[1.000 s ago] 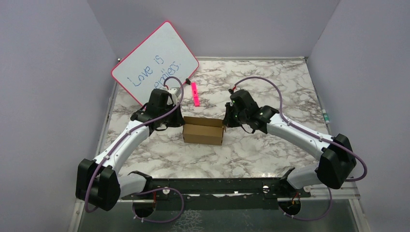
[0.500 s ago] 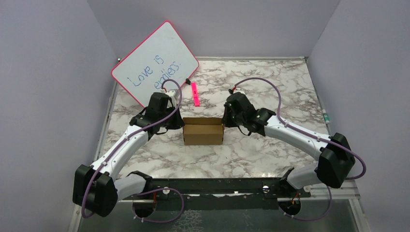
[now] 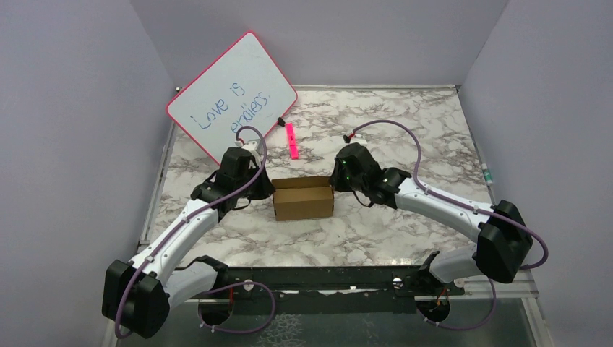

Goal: Fold the paper box

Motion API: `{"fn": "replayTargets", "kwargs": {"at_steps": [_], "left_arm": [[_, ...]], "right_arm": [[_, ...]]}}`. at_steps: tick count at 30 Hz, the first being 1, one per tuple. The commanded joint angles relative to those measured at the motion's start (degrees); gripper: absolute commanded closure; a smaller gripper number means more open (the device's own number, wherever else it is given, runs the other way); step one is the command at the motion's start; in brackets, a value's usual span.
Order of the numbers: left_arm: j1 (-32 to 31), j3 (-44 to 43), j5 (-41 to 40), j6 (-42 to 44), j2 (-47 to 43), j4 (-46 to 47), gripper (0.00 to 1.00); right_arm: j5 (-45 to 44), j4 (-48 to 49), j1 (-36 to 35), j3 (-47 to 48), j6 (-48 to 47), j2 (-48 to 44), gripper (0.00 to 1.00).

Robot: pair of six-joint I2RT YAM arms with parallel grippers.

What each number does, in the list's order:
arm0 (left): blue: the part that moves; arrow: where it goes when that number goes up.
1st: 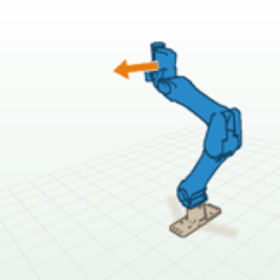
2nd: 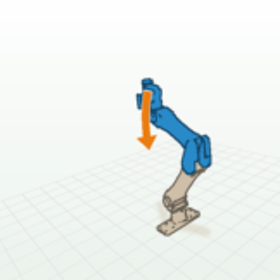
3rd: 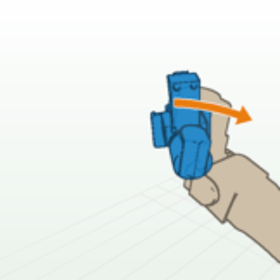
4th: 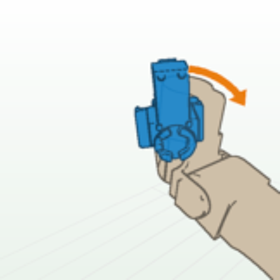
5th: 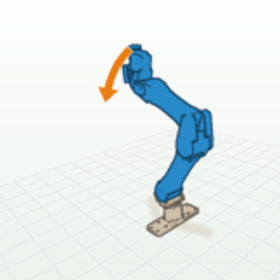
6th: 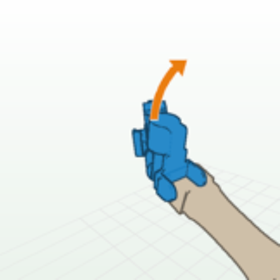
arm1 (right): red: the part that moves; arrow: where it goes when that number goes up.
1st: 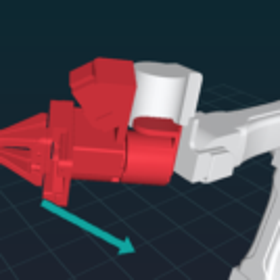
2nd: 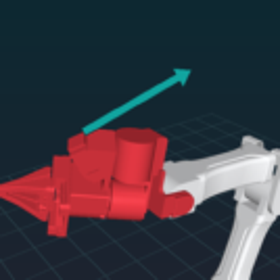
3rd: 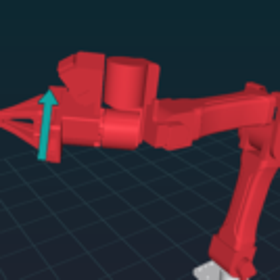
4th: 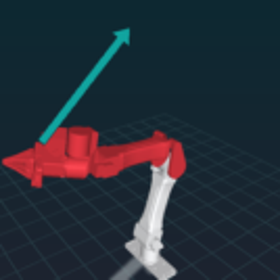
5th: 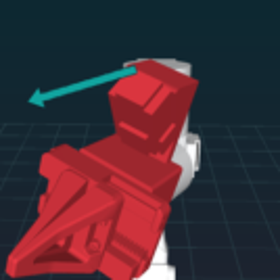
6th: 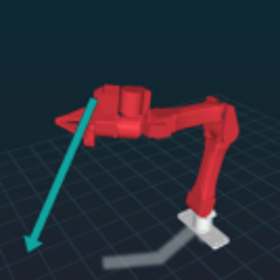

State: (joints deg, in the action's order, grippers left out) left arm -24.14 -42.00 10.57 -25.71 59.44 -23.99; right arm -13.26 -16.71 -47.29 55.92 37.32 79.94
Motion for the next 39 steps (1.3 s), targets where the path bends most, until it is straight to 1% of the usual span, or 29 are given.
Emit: {"fn": "replayTargets", "kwargs": {"at_steps": [1, 12, 17, 21, 22, 32, 39], "left_arm": [[-1.8, 1.2, -1.3, -2.3, -0.9, 3.4, 0.90], [-5.9, 1.6, -7.5, -3.3, -1.8, 3.5, 0.90], [-7.1, 2.1, -10.0, -3.9, -2.6, 3.5, 0.90], [-8.0, 3.0, -10.1, -4.9, -3.2, 4.2, 0.90], [-8.3, 3.1, -11.5, -5.1, -3.3, 4.6, 0.90], [-12.5, 4.7, -15.6, -7.2, -3.9, 6.5, 0.90], [-13.6, 6.1, -18.3, -7.9, -5.1, 7.4, 0.90]], "right_arm": [[-0.4, 1.3, -0.9, 0.5, 1.7, 0.2, 0.83], [-0.4, -0.9, -1.3, 2.3, 2.2, 0.7, 0.79], [-1.7, -0.6, -1.3, 0.6, 2.9, -0.7, 0.79], [0.0, 1.4, -1.3, -1.0, 4.5, -1.9, 0.80], [0.4, 1.9, -1.3, -1.2, 4.8, -2.0, 0.80], [2.5, 5.5, -1.5, -4.2, 8.6, -3.4, 0.82], [1.0, 6.2, -1.5, -5.5, 9.4, -5.0, 0.82]]}}
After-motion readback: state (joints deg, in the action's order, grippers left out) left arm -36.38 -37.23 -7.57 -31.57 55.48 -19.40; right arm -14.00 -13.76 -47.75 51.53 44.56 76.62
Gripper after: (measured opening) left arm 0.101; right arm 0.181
